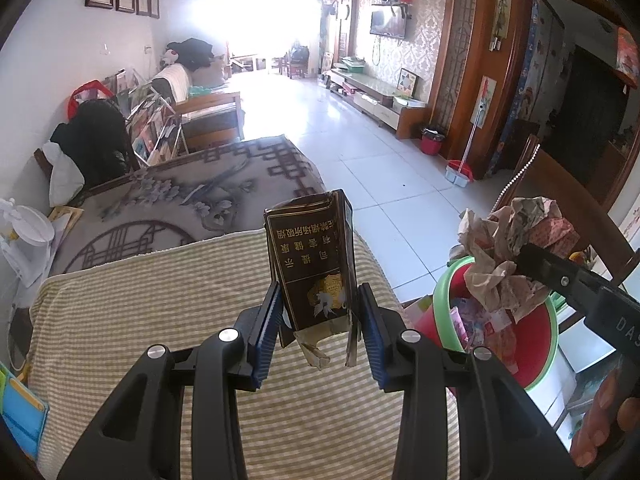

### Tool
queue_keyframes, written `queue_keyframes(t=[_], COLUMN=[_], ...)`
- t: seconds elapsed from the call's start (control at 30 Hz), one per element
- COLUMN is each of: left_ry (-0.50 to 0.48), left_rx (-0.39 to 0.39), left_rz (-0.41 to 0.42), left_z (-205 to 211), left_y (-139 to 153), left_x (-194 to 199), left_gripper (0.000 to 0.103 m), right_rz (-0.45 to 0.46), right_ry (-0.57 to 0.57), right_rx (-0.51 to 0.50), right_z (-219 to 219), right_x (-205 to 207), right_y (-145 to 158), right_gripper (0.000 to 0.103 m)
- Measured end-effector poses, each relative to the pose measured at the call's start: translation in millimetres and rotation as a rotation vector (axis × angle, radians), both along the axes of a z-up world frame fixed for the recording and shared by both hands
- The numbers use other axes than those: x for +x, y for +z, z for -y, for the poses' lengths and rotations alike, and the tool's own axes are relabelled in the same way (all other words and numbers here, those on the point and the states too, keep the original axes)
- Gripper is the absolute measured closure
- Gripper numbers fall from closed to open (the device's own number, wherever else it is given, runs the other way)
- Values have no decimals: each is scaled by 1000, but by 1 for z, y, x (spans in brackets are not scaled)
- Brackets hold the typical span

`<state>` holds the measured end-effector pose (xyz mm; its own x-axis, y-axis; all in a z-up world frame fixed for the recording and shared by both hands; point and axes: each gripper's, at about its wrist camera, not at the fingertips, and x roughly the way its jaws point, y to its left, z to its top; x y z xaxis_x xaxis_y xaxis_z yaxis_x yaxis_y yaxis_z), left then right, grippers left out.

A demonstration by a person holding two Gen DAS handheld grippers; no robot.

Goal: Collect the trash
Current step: 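Carry the brown box and crumpled paper over the red bin with both tools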

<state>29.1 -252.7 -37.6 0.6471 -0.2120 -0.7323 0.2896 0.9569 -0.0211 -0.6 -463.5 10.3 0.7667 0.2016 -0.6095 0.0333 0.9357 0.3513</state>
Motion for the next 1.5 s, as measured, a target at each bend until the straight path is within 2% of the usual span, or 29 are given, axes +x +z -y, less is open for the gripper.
queue_keyframes(t=[0.33, 1.5], left_ry=[-9, -150], left_rx=[6, 36], left_rz=[5, -32], left_z=[14, 116], left_y=[1, -9], left_x=[-1, -1], left_gripper=[67, 67], right_rz=[8, -15], right_ry=[-10, -161], right_rx=[4, 43], right_z=[14, 114], right_x=[-7, -30], right_y=[0, -18], right_gripper=[69, 69])
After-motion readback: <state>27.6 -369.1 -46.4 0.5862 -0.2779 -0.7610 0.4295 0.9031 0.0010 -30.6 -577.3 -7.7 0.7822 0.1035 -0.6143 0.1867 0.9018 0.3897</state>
